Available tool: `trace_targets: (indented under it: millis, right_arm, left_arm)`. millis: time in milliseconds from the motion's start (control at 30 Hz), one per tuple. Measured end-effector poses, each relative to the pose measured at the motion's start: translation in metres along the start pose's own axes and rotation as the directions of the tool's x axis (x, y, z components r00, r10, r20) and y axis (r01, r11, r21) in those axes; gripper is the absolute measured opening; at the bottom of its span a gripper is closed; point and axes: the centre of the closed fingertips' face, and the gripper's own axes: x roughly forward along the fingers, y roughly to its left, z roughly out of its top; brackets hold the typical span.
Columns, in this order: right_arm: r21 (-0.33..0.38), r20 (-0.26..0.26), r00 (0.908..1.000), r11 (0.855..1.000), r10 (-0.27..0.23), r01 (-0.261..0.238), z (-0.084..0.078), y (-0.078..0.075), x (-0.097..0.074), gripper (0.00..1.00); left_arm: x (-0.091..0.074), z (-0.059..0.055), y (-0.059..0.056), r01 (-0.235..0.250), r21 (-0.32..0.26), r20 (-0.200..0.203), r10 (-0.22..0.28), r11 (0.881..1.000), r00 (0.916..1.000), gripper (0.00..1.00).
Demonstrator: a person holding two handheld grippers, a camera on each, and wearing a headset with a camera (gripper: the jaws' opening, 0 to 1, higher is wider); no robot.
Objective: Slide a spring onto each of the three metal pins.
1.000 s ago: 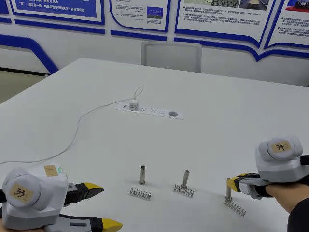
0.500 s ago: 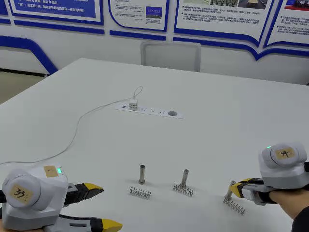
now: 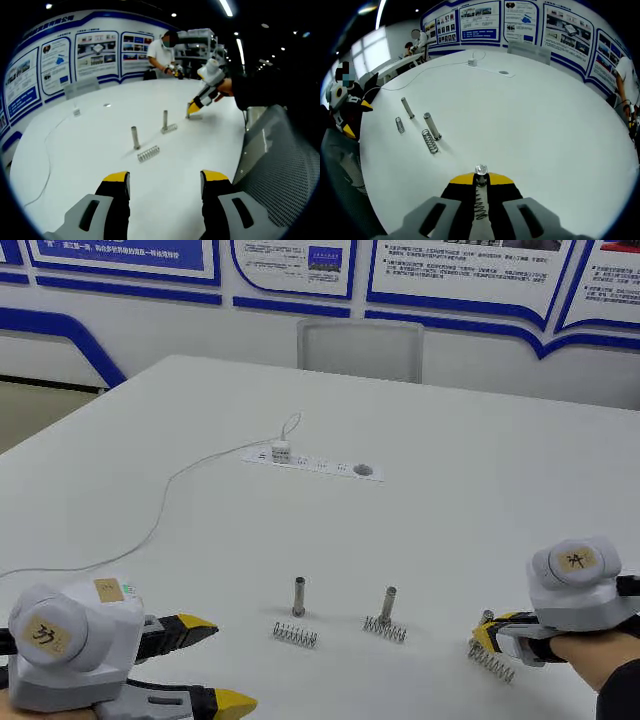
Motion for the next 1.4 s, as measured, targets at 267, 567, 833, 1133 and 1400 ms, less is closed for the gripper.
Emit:
trace_targets:
  millis: [267, 567, 833, 1133, 1400]
  right_arm:
    - [0.007, 0.015, 0.9999, 1.000, 0.001, -0.001, 0.006, -0.001, 0.006, 0.09]
    - [-0.005, 0.009, 1.0000, 1.000, 0.000, 0.000, 0.002, -0.001, -0.002, 0.13]
    - [-0.040, 0.006, 1.0000, 0.999, 0.003, -0.003, -0.005, -0.002, -0.016, 0.15]
    - [-0.153, -0.050, 0.9967, 0.986, 0.064, -0.071, -0.024, 0.004, -0.030, 0.18]
    - [-0.187, -0.115, 0.9891, 0.976, 0.092, -0.113, -0.043, 0.008, -0.024, 0.18]
  left_arm:
    - [0.000, 0.000, -0.001, 0.000, 0.001, -0.003, 0.000, 1.000, 1.0000, 0.58]
    - [0.001, 0.002, -0.002, 0.004, 0.001, 0.005, -0.004, 1.000, 1.0000, 0.58]
    - [0.001, 0.002, -0.002, 0.009, 0.006, 0.010, -0.009, 1.000, 0.9999, 0.58]
    - [0.001, 0.003, 0.000, 0.012, 0.004, 0.015, -0.012, 1.000, 0.9998, 0.58]
    - [0.001, 0.002, 0.000, 0.014, 0.004, 0.012, -0.014, 1.000, 0.9998, 0.58]
